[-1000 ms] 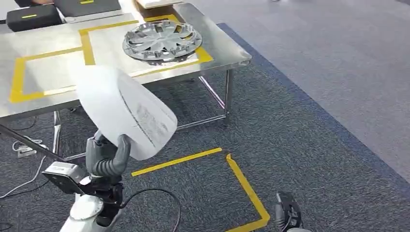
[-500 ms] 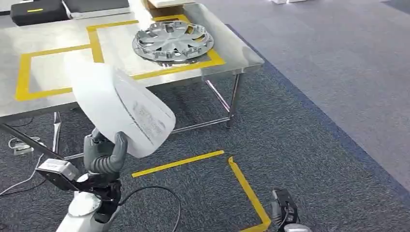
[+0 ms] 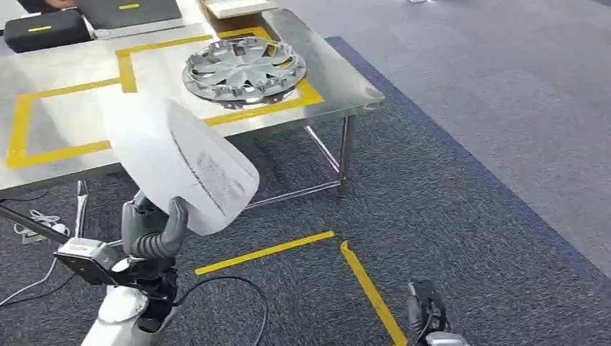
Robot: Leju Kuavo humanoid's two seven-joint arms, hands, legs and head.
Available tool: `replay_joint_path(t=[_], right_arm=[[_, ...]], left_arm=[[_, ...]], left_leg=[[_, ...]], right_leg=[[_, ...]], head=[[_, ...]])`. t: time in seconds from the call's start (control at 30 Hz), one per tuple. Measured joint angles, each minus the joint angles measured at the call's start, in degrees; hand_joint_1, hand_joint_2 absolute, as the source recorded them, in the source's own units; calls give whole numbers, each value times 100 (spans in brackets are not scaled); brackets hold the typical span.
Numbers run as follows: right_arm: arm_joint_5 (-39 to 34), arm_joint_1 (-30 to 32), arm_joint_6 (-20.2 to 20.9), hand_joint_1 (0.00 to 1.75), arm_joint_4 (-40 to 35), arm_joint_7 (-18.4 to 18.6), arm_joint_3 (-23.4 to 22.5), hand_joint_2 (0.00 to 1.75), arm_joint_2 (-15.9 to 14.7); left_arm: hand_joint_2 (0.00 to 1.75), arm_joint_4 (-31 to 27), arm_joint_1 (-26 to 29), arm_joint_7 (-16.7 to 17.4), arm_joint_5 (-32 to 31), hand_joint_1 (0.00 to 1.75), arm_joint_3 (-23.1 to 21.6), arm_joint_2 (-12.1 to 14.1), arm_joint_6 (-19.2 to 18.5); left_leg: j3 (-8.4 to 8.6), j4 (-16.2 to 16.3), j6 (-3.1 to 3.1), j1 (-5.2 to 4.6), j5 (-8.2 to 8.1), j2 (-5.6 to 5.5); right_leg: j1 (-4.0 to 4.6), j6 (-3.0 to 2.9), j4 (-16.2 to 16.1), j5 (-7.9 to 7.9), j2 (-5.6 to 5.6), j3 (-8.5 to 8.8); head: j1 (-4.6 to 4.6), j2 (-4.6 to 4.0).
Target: Take the parts from the cabinet and place them on the table.
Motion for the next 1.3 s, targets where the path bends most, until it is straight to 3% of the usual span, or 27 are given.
replay_joint_path(t=[0.03, 0.07, 0.13, 0.17, 0.23, 0.3, 0.37, 0.43, 0.5, 0.53, 0.57, 0.63, 0.67, 0.7, 0.73, 0.77, 0.83, 0.87, 0.9, 0.93, 1.03, 1.07, 1.1, 1.17, 1.2, 1.23, 1.3], right_arm=[[0, 15, 0, 0, 2, 0, -2, 0, 0], [0, 18, 0, 0, 2, 0, -2, 0, 0], [4, -1, 59, 0, 2, -6, 0, 0, 2], [7, -6, 96, 0, 2, -9, 0, 0, 4], [20, -19, 153, 0, 7, -26, 4, 0, 7], [30, -16, 184, 0, 7, -31, 7, 0, 7], [57, -39, 205, 0, 7, -33, 22, 0, 7], [61, -79, 208, 0, 7, -42, 44, 0, 7], [61, -57, 208, 0, 7, -39, 44, 0, 7], [61, -22, 208, 0, 7, -39, 44, 0, 7], [61, 0, 208, 0, 7, -39, 46, 0, 7], [63, 1, 208, 0, 7, -39, 48, 0, 7], [63, -3, 208, 0, 7, -42, 48, 0, 7], [63, 11, 208, 0, 9, -42, 48, 0, 4], [61, 4, 208, 0, 20, -42, 50, 0, 4], [61, 9, 208, 0, 20, -37, 52, 0, 4], [66, 15, 205, 0, 20, -26, 52, 0, 4], [66, -11, 205, 0, 22, -26, 59, 0, 18], [66, -22, 197, 0, 17, -33, 66, 0, 13], [66, -23, 201, 0, 17, -42, 72, 0, 13], [66, 12, 203, 0, 17, -39, 85, 0, 13], [66, 12, 205, 0, 17, -39, 87, 0, 13], [66, 9, 203, 0, 17, -39, 87, 0, 13], [66, -2, 203, 0, 17, -42, 90, 0, 15], [72, 2, 203, 0, 17, -42, 90, 0, 18], [79, 1, 203, 0, 20, -46, 92, 0, 17], [101, -8, 197, 0, 17, -44, 96, 0, 15]], left_arm=[[175, 2, 7, 2, -4, 175, 4, 9, 0], [175, 0, 6, 2, -15, 175, 7, 13, 0], [175, 0, 2, 2, -15, 175, 11, 15, -2], [175, 0, 1, 2, -22, 175, 11, 17, -9], [175, 11, -20, 2, -33, 175, 15, 17, -18], [175, 11, -31, 0, -39, 175, 18, 15, -24], [175, 11, -13, 2, -39, 175, 26, 13, -24], [175, 11, -44, 0, -39, 175, 39, 11, -24], [175, 13, -19, 0, -42, 175, 42, 7, -26], [175, 15, -9, 0, -42, 175, 44, 7, -26], [175, 17, -6, 0, -42, 175, 44, 9, -26], [175, 22, -7, 0, -42, 175, 50, 7, -24], [175, 22, -7, 0, -42, 175, 50, 7, -26], [175, 24, -9, 0, -42, 175, 52, 7, -24], [175, 33, -17, 2, -42, 175, 55, 7, -26], [175, 35, -24, 4, -39, 175, 59, 4, -24], [175, 37, -2, 0, -42, 175, 61, 9, -24], [175, 37, -6, 0, -42, 175, 63, 13, -24], [175, 37, -13, 0, -44, 175, 61, 13, -24], [175, 37, -38, -4, -44, 175, 61, 15, -24], [175, 42, -9, -2, -46, 175, 63, 24, -24], [175, 42, -9, -2, -46, 175, 63, 28, -24], [175, 42, -10, -2, -46, 175, 63, 33, -24], [175, 42, -10, -2, -46, 175, 63, 39, -24], [175, 42, -10, -2, -46, 175, 63, 42, -24], [175, 46, -18, -2, -46, 175, 63, 44, -24], [175, 46, -7, 2, -48, 175, 66, 46, -24]], left_leg=[[-151, 98, 5, 2, 122, 0], [-146, -73, 21, 3, 388, 1], [85, -921, 86, -9, 1081, 1], [213, -1329, 132, -28, 1293, 12], [390, -1539, 235, -114, 1054, 90], [397, -1637, 283, -113, 969, 33], [574, -1750, 324, -52, 951, -50], [676, -1783, 387, -54, 904, -84], [755, -1783, 395, -64, 810, -178], [804, -1782, 396, -66, 763, -235], [865, -1780, 392, -66, 716, -301], [1039, -1779, 371, -66, 599, -437], [1130, -1779, 357, -65, 534, -486], [1133, -1786, 338, -51, 472, -530], [1168, -1762, 304, -46, 450, -610], [1132, -1769, 257, -19, 416, -666], [1173, -1735, 215, -12, 422, -691], [1118, -1617, 200, -21, 418, -620], [970, -1313, 145, -60, 506, -305], [711, -891, 107, -55, 501, -128], [-29, 24, 40, -16, -29, -24], [-124, -1, 35, -3, -38, -19], [-115, -192, 42, 1, 110, -4], [94, -1002, 91, -8, 786, 116], [194, -1417, 143, -40, 1196, 370], [174, -1524, 152, -113, 1047, 513], [235, -1507, 219, -93, 1087, 395]], right_leg=[[0, 4, 0, -55, 1, 74], [0, 11, 0, -114, 5, 158], [1, 36, -4, -234, 14, 338], [-2, 70, -14, -309, 11, 418], [25, 157, -84, -362, -27, 463], [22, 228, -96, -321, -104, 496], [11, 272, 42, -357, -119, 429], [20, 274, 671, -472, -47, 91], [16, 300, 1493, -779, -22, -559], [18, 317, 1641, -851, -20, -766], [18, 320, 1570, -773, -18, -854], [17, 306, 865, -218, 20, -739], [14, 287, 398, 201, 125, -621], [-9, 263, 64, 562, 385, -576], [-13, 236, -10, 325, 434, -605], [11, 200, 23, 408, 396, -491], [41, 131, 5, 367, 264, -445], [-17, 107, -26, 354, 216, -354], [-13, 78, -44, 313, 174, -283], [-7, 40, -57, 250, 94, -211], [-8, 18, -57, 55, -125, 4], [-9, 20, -57, -11, -191, 91], [-9, 27, -57, -81, -259, 188], [-9, 58, -59, -228, -399, 399], [-1, 103, -74, -307, -459, 428], [39, 150, -40, -386, -517, 548], [52, 211, -104, -499, -657, 557]], head=[[2, 0], [-2, 0], [2, 0], [-2, 0], [-31, 0], [2, 2], [0, 2], [35, 0], [39, 0], [37, 0], [39, 0], [42, 0], [42, 0], [46, 0], [4, 0], [20, 2], [13, 2], [15, 2], [0, 2], [-61, 2], [-54, 2], [-55, 2], [-52, 2], [-52, 2], [-52, 2], [-50, 2], [-46, 0]])
